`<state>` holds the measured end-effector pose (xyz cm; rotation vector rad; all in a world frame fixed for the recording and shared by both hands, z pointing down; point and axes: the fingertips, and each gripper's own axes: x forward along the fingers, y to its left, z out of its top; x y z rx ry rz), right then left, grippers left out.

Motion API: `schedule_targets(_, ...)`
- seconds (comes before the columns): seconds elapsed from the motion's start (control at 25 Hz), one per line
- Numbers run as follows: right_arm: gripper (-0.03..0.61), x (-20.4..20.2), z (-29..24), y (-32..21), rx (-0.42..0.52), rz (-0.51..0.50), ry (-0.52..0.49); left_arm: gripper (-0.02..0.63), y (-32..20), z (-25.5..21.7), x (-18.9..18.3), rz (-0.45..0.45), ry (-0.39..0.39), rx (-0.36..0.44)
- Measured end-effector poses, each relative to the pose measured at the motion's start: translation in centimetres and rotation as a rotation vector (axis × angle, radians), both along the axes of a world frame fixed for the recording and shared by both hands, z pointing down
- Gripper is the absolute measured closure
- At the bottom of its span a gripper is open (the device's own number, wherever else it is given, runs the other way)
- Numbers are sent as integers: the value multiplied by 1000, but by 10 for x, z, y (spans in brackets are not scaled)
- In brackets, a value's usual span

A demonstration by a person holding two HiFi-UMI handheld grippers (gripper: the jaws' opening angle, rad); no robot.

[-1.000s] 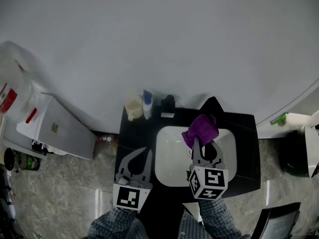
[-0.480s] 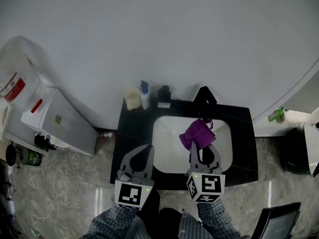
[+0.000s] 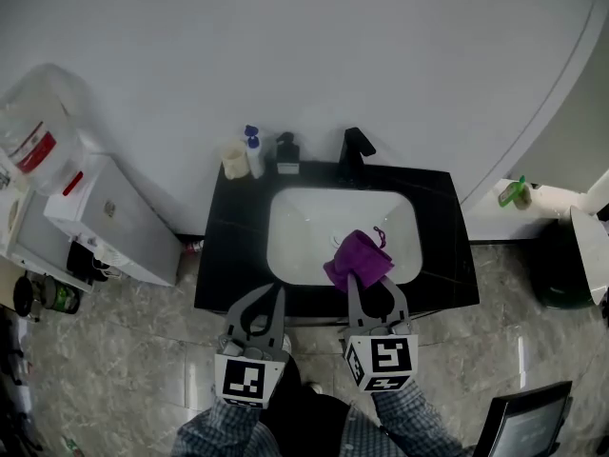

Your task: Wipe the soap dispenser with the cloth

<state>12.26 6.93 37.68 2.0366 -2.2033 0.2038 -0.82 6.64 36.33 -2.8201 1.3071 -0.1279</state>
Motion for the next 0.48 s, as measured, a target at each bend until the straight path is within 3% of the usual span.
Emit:
schedule_targets(0.08,500,-3,0,20,-11,-6,-5,612,20,-5,-1,7,-27,29)
schedule_targets(0.48,500,-25,-10,60,-15,1,-29,612,59,-22,-15,36,-40,12)
